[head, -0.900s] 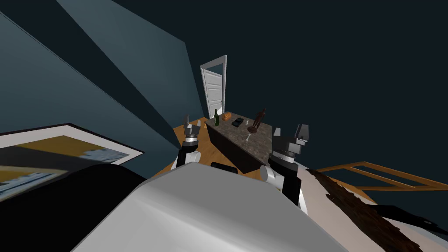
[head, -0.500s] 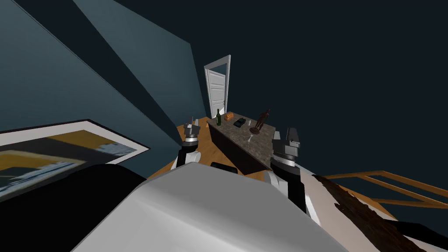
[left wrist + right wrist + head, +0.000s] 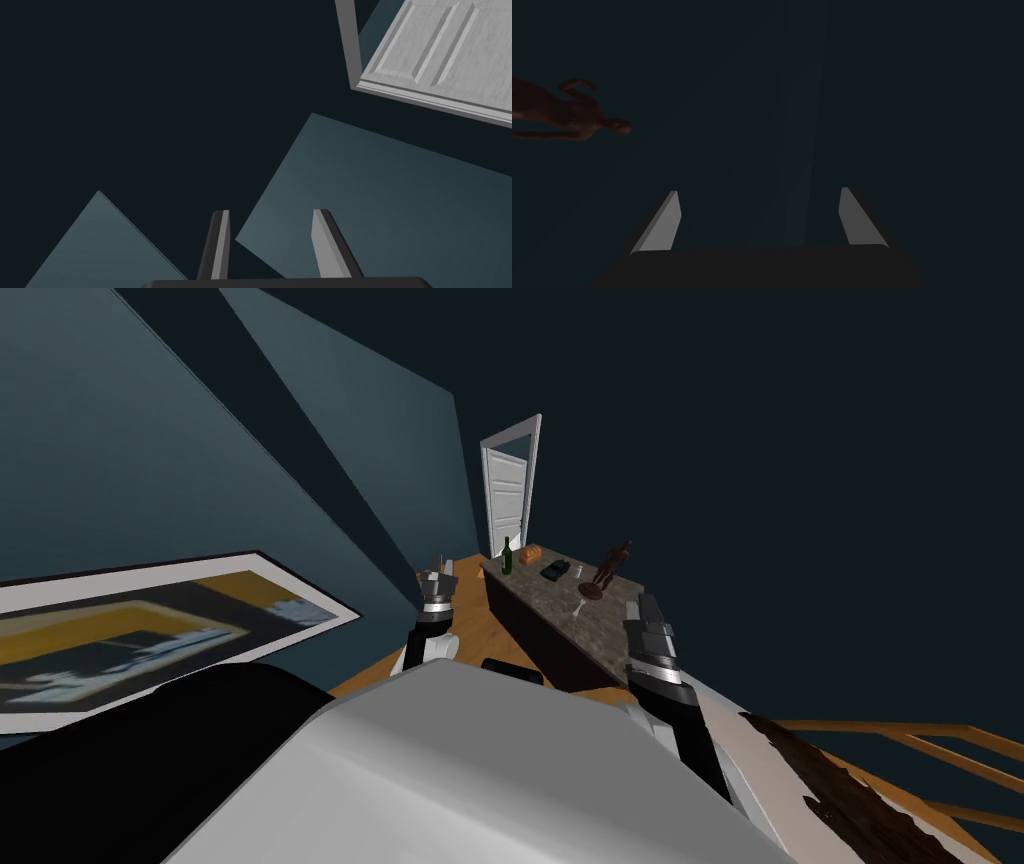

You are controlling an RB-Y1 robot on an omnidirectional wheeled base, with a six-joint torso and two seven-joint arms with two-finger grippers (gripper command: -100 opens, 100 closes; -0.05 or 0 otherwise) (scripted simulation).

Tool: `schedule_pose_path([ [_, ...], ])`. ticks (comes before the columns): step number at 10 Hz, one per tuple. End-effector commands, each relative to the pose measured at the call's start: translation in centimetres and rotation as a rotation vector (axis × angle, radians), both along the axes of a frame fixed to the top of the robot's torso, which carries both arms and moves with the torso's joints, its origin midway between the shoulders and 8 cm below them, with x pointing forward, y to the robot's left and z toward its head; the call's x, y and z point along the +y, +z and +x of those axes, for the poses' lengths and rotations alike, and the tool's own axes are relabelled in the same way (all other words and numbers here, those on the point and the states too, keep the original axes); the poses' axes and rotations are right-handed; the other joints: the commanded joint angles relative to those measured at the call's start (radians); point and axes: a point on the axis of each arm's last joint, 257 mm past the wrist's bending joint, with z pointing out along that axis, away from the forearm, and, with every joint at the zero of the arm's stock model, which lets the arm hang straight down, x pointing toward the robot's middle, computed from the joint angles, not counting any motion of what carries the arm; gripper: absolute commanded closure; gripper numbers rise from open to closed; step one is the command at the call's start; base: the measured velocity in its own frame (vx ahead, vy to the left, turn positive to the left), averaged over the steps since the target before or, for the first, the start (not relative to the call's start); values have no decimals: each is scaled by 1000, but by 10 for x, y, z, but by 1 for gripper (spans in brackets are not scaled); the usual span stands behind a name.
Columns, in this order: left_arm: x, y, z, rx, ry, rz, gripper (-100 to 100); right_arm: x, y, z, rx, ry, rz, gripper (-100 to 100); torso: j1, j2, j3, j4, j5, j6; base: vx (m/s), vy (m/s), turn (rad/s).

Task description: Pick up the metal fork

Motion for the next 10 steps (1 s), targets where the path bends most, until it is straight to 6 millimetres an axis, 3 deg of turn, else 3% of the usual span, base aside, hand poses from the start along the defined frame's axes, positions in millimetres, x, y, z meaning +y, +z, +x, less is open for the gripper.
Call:
schedule_pose_path([
  [1, 0, 0, 0, 0, 0, 0, 0, -4, -19, -4, 63, -24, -93, -100, 0, 0, 0, 0, 0, 0, -6, -10, 153],
  [2, 0, 0, 0, 0, 0, 0, 0, -5, -20, -5, 68, -27, -96, -100, 0, 0, 0, 0, 0, 0, -6, -13, 96],
  [10, 0, 0, 0, 0, 0, 0, 0, -28, -95, -34, 316, -86, -455, -100, 0, 0, 0, 0, 0, 0, -6, -10, 154],
])
